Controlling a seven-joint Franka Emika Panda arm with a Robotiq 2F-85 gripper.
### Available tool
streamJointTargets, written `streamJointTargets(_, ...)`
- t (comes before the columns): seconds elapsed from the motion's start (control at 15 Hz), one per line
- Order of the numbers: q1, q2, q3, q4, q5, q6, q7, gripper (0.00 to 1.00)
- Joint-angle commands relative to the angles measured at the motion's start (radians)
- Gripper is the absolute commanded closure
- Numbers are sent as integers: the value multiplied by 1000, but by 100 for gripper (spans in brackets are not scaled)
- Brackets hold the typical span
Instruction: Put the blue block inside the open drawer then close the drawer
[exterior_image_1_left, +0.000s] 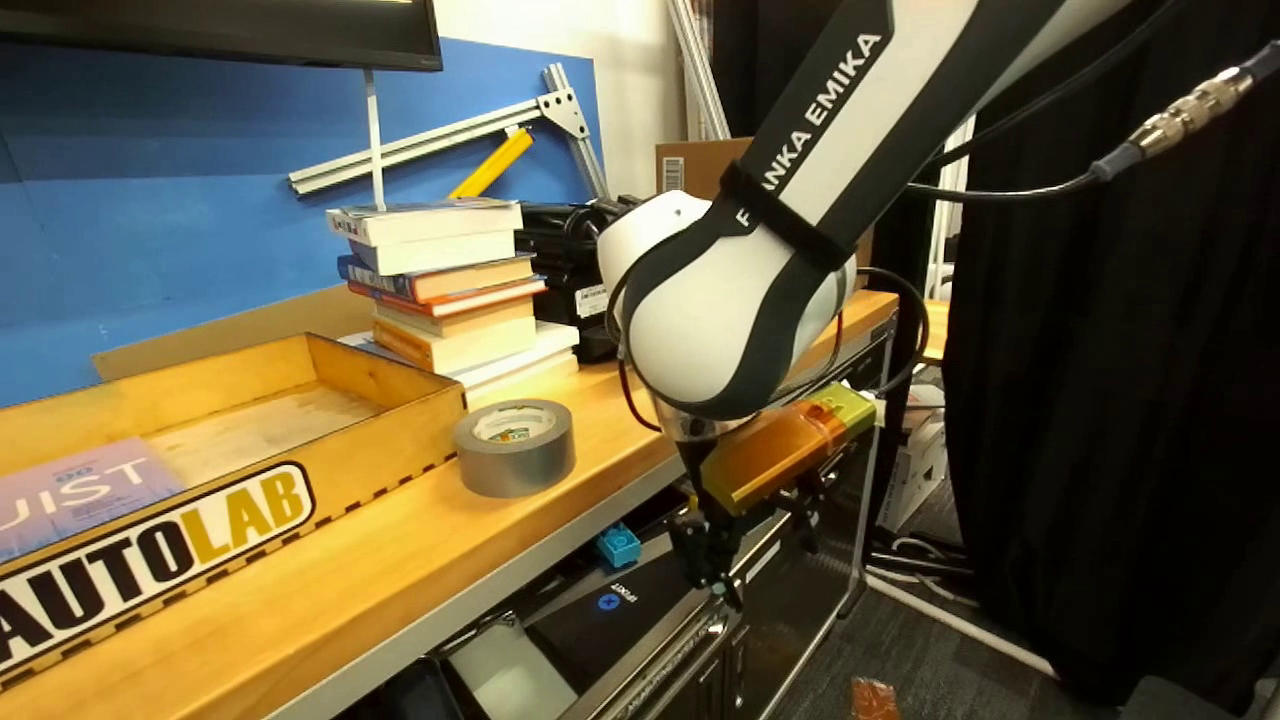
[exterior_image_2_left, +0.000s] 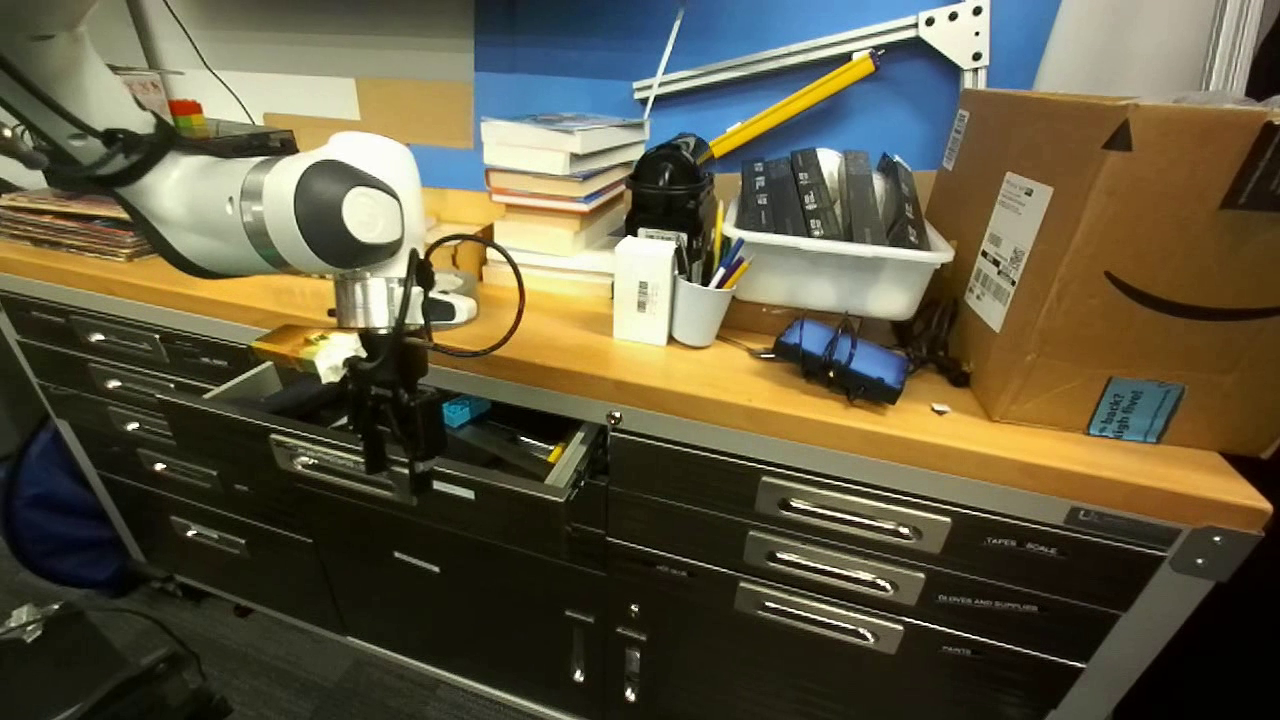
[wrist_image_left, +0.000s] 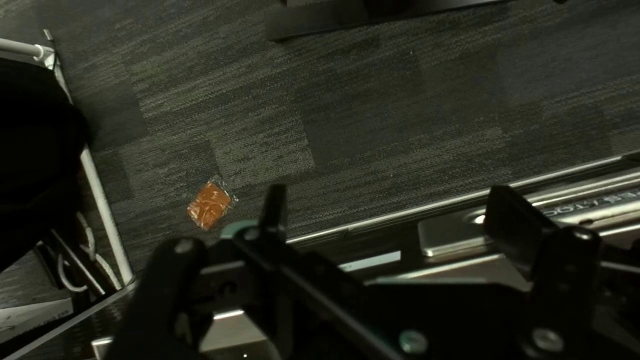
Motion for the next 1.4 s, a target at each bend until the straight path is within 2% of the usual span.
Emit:
streamJointTargets(0.0, 9, 0, -9, 6, 5, -11, -14, 0)
streamJointTargets(0.27, 8, -1, -9, 11, 7, -19, -27, 0)
streamJointTargets(0.67, 34, 75, -10, 69, -38, -2, 95, 0)
streamJointTargets(1.0, 66, 119, -17, 127, -52, 32, 306, 0)
streamJointTargets(1.33, 97, 176, -36, 195, -61, 102, 597, 0)
